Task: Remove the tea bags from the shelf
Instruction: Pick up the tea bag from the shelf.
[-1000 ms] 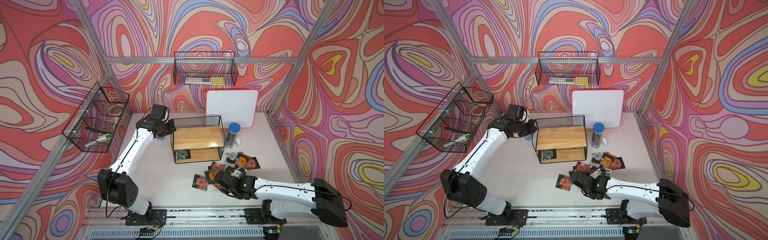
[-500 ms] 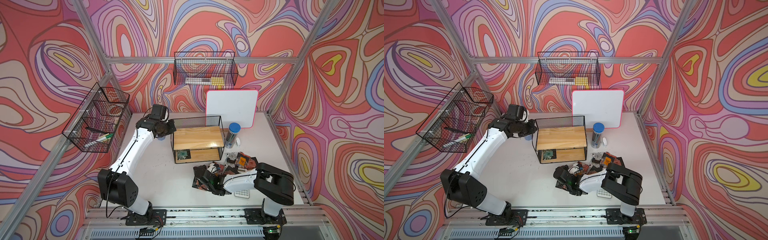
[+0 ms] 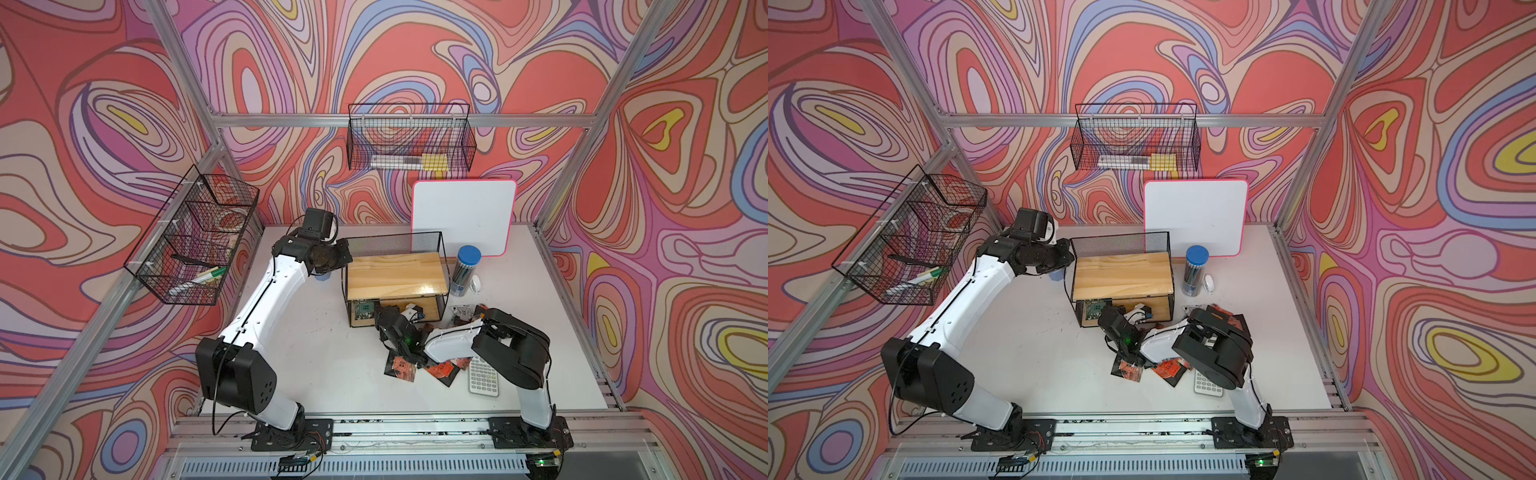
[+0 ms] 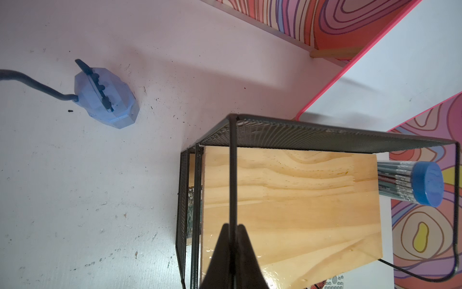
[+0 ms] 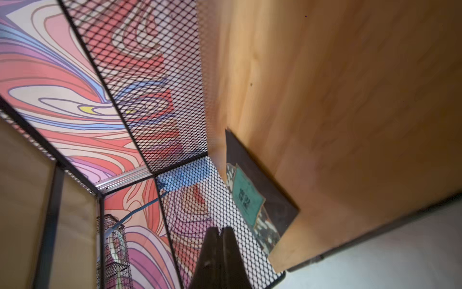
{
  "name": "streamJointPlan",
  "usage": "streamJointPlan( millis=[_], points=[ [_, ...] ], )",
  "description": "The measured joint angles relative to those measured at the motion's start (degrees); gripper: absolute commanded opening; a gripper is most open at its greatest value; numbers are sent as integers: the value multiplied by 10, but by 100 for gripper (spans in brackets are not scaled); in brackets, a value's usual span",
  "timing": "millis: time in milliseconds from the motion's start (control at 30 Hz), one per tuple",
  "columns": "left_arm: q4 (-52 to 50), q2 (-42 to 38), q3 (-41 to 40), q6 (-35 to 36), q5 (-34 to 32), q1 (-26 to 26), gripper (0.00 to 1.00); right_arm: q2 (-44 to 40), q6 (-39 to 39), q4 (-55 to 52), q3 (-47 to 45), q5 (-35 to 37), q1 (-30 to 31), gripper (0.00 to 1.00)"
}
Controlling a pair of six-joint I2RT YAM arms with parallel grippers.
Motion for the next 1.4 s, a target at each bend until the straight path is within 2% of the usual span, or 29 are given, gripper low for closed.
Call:
streamJointPlan(
  millis=[233,500,733,1033,1400],
  points=[
    [0,0,0,2,-1,0,0,55,0,4,44,-3,-9,0],
    [-1,0,0,3,-1,0,0,57,20,-52,64,-8,-9,0],
    [-2,0,0,4,-1,0,0,43,52,-98,68,-11,-9,0],
    [-2,0,0,4,-2,0,0,7,53,-167,54,-19,-2,0],
    [-2,0,0,4,-2,0,0,-11,53,-181,37,-16,1,0]
  ],
)
